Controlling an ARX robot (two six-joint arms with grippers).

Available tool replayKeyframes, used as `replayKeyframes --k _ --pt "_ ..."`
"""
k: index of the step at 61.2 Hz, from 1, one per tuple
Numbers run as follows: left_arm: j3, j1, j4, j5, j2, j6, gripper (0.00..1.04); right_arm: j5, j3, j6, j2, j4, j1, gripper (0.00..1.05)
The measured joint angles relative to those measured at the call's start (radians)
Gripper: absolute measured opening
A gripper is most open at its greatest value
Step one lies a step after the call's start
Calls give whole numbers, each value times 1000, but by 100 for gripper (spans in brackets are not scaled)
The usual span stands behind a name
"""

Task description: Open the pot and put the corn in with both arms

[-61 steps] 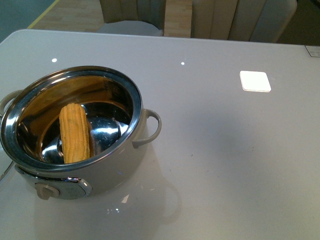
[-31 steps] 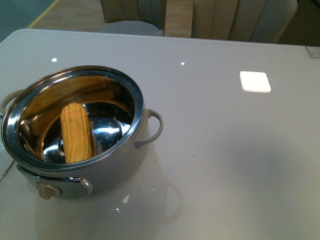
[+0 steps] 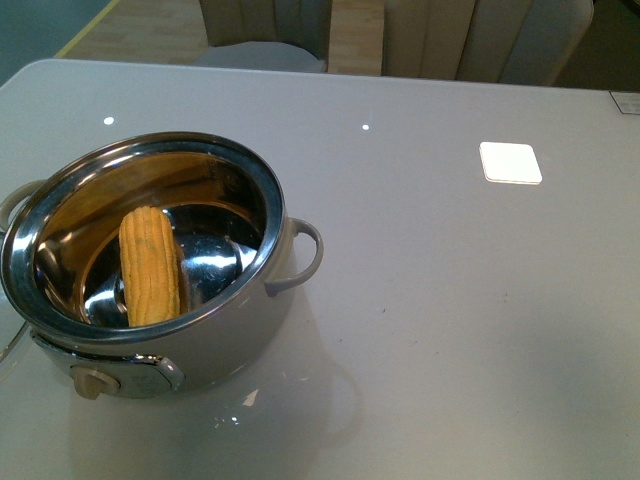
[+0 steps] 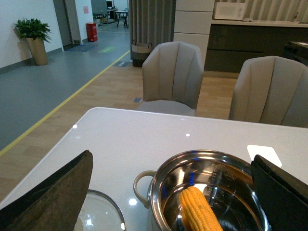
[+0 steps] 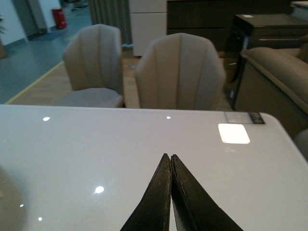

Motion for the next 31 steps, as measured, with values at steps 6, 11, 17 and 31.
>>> replayKeyframes --k 6,11,17,31 --pt "0 0 0 0 0 0 98 -8 -18 0 -51 -33 -5 2" --pt "0 0 0 0 0 0 98 -8 -31 0 -100 -69 -5 2" --pt "0 0 0 0 0 0 98 -7 -55 0 -155 -77 -5 2" --pt "0 0 0 0 0 0 98 -8 -55 0 -272 -187 -5 2"
